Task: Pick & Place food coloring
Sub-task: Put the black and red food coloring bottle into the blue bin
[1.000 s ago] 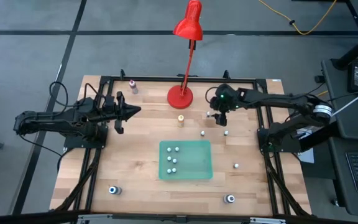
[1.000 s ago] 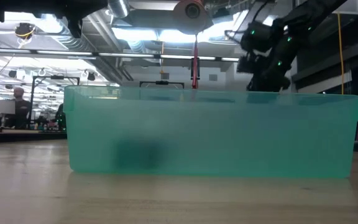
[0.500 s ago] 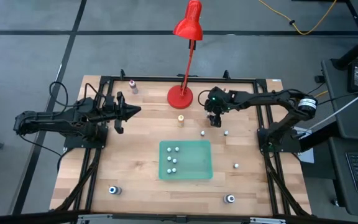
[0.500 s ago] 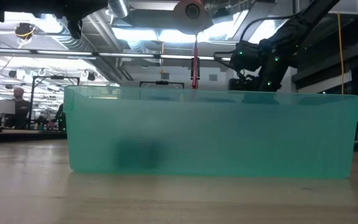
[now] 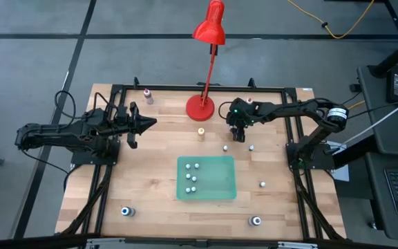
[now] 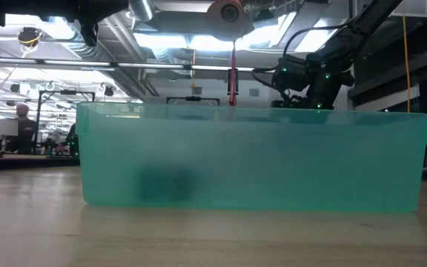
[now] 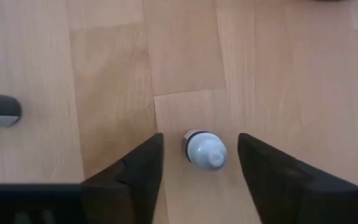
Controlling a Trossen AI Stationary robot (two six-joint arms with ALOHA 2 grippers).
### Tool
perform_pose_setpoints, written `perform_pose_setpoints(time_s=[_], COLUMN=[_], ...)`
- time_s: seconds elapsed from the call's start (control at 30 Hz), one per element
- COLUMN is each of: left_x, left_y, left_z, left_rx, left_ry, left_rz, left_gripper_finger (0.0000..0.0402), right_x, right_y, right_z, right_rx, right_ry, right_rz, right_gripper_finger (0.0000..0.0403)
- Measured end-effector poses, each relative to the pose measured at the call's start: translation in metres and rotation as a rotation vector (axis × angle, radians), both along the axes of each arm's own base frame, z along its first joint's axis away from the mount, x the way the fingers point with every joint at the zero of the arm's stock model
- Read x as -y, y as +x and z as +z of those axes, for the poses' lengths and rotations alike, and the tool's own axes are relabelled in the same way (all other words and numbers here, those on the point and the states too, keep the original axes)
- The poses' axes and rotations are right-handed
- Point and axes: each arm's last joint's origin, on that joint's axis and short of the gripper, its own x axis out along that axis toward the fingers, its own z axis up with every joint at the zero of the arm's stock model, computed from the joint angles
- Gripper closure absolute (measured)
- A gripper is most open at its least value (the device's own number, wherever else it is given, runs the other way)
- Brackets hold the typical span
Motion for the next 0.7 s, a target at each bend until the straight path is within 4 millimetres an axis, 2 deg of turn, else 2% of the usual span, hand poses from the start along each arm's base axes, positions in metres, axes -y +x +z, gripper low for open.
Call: perform_pose_setpoints(time_s=[0.37, 0.53, 0.7], left_x=[0.0, 0.0, 0.0], left_y=[0.0, 0.0, 0.0], left_z=[0.0, 0.0, 0.0], left_rx=[0.0, 0.0, -0.001], left_ry=[0.0, 0.0, 0.0], left_rz=[0.0, 0.0, 0.0], left_gripper_finger=[0.039, 0.0385, 0.0385], right_x=[-0.002, -0.009, -0.024], right_y=[0.0, -0.004, -0.01], right_z=[0.002, 0.017, 0.051], right_rx=[0.033, 0.064, 0.077], right_ry=[0.081, 0.105, 0.095], right_rz=[-0.019, -0.034, 0.002], right_gripper_finger=[0.0336, 0.0336, 0.0326])
